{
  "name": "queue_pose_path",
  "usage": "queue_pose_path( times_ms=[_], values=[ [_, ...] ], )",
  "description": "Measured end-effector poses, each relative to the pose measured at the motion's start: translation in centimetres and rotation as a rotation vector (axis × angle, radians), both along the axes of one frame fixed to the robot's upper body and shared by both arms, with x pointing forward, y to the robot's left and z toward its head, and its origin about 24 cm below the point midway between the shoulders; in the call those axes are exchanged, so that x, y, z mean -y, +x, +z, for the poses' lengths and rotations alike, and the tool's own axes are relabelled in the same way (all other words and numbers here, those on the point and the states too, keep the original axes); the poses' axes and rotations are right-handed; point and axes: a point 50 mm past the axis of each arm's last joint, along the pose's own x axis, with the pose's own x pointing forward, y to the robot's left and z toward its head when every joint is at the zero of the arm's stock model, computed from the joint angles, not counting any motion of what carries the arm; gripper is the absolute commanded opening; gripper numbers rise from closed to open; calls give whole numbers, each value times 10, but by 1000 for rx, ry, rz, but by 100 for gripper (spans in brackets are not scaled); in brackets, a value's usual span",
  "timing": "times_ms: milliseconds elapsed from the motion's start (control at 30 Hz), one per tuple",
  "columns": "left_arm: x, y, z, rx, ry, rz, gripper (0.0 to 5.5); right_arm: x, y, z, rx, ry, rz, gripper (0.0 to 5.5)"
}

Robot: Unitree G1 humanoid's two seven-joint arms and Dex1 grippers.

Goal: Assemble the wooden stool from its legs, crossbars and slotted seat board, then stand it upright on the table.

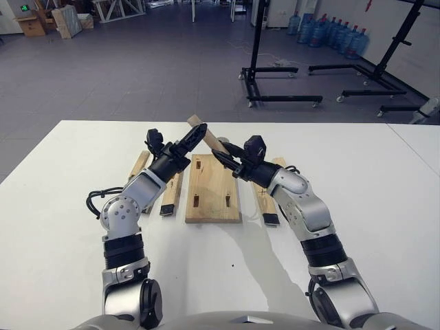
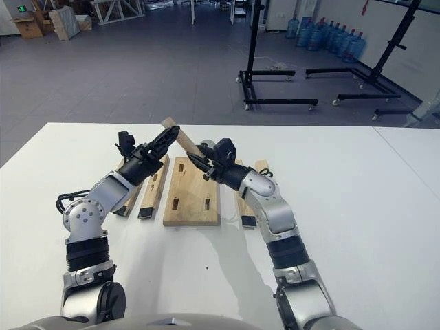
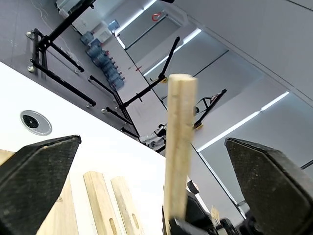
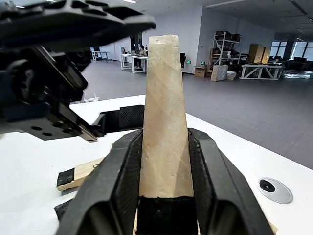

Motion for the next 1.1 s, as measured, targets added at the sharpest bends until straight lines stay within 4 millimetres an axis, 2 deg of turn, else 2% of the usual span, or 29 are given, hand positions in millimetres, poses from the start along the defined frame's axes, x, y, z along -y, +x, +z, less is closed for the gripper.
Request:
queue_pose_path(
  times_ms=[67,233,1100],
  values=[
    [2,-1,2,12,-25,-21,540,-3,-6,-4,-8,-3,34,129],
    [2,-3,7,25,-83,-47,473,-7,-12,-8,-16,-13,74,129],
    [-4,-6,3,-12,-65,-49,78,-8,-14,-6,-37,-2,92,129]
  ],
)
